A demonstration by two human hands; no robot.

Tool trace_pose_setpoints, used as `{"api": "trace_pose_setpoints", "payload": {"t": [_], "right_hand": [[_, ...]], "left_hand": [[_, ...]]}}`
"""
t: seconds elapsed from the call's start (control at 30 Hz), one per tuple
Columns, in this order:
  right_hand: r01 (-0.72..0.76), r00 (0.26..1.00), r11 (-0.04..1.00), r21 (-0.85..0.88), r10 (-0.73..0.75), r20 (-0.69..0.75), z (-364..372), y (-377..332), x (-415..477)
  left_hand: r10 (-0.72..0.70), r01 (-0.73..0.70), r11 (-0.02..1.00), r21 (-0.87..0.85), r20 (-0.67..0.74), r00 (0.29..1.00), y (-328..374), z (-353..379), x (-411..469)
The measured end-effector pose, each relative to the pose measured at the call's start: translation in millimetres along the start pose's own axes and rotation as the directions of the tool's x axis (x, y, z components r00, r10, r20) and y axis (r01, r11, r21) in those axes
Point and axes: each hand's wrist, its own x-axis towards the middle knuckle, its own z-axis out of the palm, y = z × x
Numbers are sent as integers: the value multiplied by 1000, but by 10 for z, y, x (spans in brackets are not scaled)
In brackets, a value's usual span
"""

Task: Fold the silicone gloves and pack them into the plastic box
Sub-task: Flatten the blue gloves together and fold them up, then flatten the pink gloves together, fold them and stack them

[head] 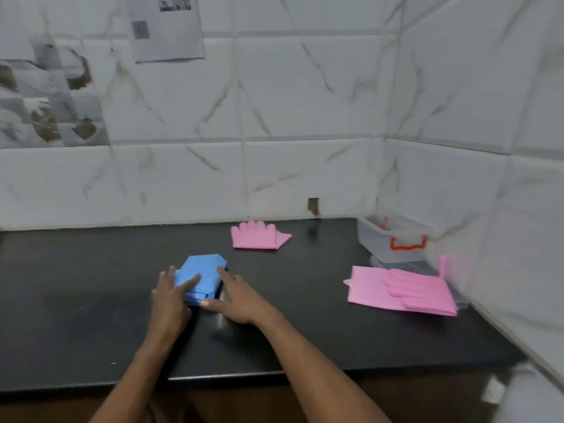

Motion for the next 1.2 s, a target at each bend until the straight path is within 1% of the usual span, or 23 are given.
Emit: {"api": "trace_pose_setpoints", "payload": {"t": [0.03, 0.07, 0.1, 0.13, 0.17, 0.2, 0.23, 0.27, 0.3, 0.37, 0.43, 0.57, 0.63, 0.7, 0.8, 0.9, 0.97, 1.0, 1.03, 1.07, 1.13, 1.17, 1.2], "right_hand": [[11, 1000, 999, 32, -10, -19, -105, 39, -122], [32, 999, 999, 21, -31, -45, -216, 108, -250], [50, 996, 998, -33, -52, -76, -336, 214, -382], [52, 990, 993, -109, -65, -123, -469, 350, -508], [23, 981, 981, -194, -60, -187, -617, 498, -626], [-49, 966, 961, -272, -24, -258, -772, 661, -743], [-152, 944, 932, -328, 39, -327, -931, 830, -859], [-259, 918, 895, -363, 110, -382, -1076, 1004, -963], [-342, 893, 856, -388, 167, -418, -1204, 1164, -1057], [-415, 870, 808, -417, 217, -443, -1360, 1408, -1199], [-416, 878, 798, -436, 227, -421, -1387, 1526, -1253], [-391, 895, 768, -507, 188, -404, -1322, 1536, -1227], [-386, 899, 747, -542, 172, -403, -1271, 1512, -1240], [-392, 898, 710, -585, 157, -411, -1186, 1501, -1275], [-434, 866, 708, -557, 159, -474, -1160, 1443, -1331], [-491, 795, 771, -406, 205, -571, -1249, 1301, -1353], [-457, 759, 817, -351, 152, -633, -1228, 1166, -1336], [-409, 761, 840, -355, 100, -641, -1177, 1085, -1311], [-355, 783, 857, -373, 54, -620, -1103, 1003, -1282], [-303, 821, 864, -402, 23, -571, -1013, 920, -1250], [-243, 904, 859, -451, 31, -427, -825, 766, -1194], [-238, 927, 856, -460, 59, -370, -750, 709, -1174], [-242, 935, 859, -452, 81, -345, -700, 682, -1160]], "left_hand": [[3, -2, 997, 82, -4, 1000, 14, 8, -2], [16, -12, 991, 132, -27, 1000, 31, 6, -11], [55, -47, 988, 147, -47, 997, 55, -6, -29], [125, -116, 985, 131, -60, 990, 65, -17, -59], [212, -205, 972, 112, -63, 975, 70, -21, -93], [290, -283, 953, 109, -51, 956, 85, -26, -133], [347, -342, 931, 130, -20, 938, 111, -25, -171], [375, -372, 914, 161, 15, 927, 136, -13, -188], [365, -365, 913, 184, 39, 930, 158, 5, -183], [287, -292, 937, 193, 54, 957, 193, 43, -158], [253, -254, 946, 200, 30, 967, 196, 55, -119], [223, -222, 949, 226, 20, 975, 197, 43, -103], [225, -225, 947, 227, 28, 974, 213, 41, -122], [261, -261, 940, 219, 30, 965, 211, 46, -123], [374, -372, 914, 162, 22, 927, 217, 21, -152], [438, -438, 893, 101, 26, 899, 242, -12, -185], [431, -432, 898, 79, 28, 902, 255, -19, -191], [421, -421, 904, 71, 24, 907, 258, -16, -192], [409, -409, 910, 61, 21, 912, 257, -16, -197], [403, -403, 913, 55, 23, 915, 250, -14, -206], [394, -396, 917, 48, 38, 918, 237, -19, -213], [389, -391, 919, 44, 47, 920, 231, -23, -214], [390, -392, 919, 40, 50, 919, 228, -15, -212]]}}
